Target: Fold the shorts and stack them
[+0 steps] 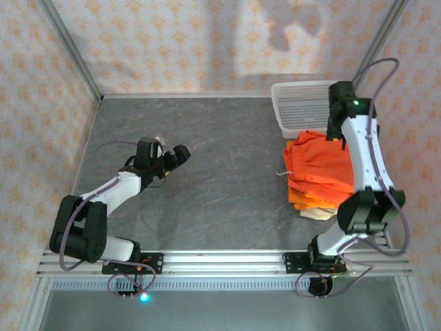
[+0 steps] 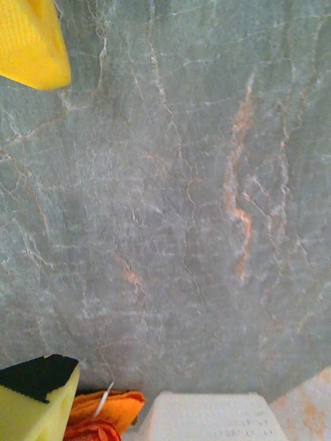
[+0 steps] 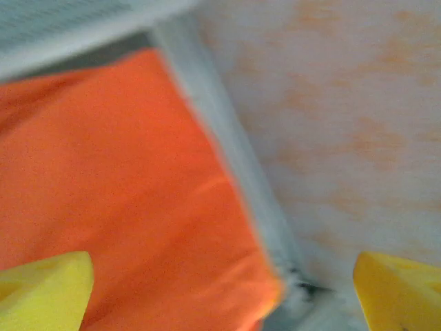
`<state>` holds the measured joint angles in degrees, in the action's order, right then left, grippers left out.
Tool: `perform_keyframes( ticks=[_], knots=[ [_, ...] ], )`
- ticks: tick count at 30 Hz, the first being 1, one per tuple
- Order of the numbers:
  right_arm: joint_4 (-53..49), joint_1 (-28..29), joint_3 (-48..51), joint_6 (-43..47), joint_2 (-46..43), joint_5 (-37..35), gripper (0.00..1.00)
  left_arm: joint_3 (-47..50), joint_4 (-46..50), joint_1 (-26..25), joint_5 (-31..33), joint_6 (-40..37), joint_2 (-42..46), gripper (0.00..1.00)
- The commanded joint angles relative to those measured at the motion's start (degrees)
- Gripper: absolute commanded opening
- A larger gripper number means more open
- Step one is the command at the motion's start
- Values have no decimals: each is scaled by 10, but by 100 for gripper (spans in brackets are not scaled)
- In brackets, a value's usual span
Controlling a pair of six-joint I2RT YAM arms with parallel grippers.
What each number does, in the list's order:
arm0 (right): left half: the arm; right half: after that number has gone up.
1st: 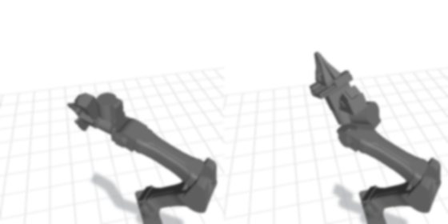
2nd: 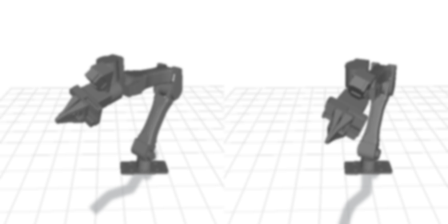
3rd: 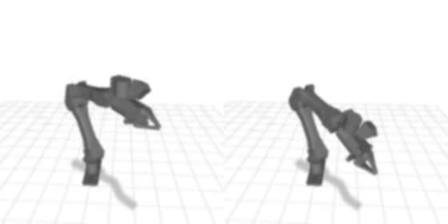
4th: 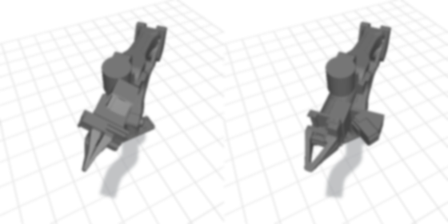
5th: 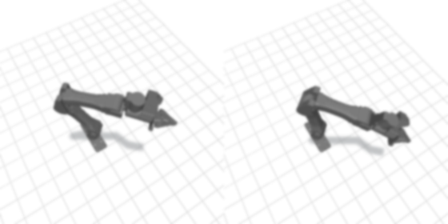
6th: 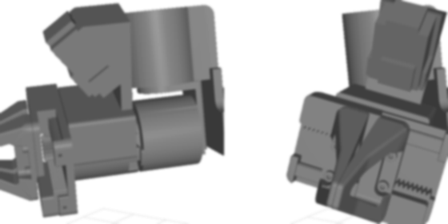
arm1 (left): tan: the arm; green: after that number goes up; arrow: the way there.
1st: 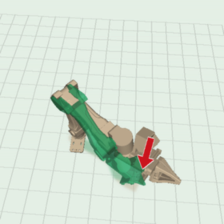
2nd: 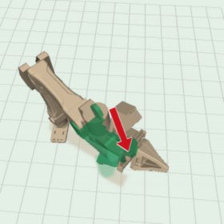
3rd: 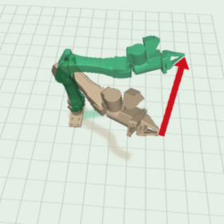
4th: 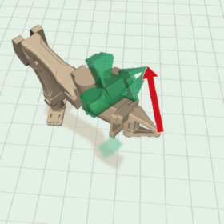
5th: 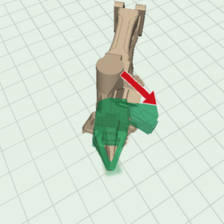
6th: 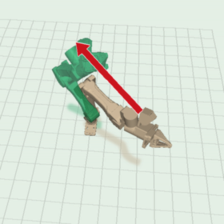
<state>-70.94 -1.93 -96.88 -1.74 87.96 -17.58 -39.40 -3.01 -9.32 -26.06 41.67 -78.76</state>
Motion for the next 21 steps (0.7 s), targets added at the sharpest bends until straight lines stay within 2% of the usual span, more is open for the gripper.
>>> perform_keyframes(
  ticks=[1,4,9,12,16,21],
  knots=[
    [53,3,43,-53,-71,322,98,5,20,5,15,-15,14,100],
    [115,7,129,-98,-116,462,99,9,18,5,19,-13,21,100],
    [183,10,254,-161,-171,544,99,13,22,5,23,-13,29,100],
    [237,10,350,-196,-196,553,99,19,22,4,30,-12,36,100],
    [283,10,464,-221,-186,519,98,26,26,5,37,-15,47,100],
    [285,10,517,-218,-169,512,98,26,48,5,50,-25,64,100]
  ],
)
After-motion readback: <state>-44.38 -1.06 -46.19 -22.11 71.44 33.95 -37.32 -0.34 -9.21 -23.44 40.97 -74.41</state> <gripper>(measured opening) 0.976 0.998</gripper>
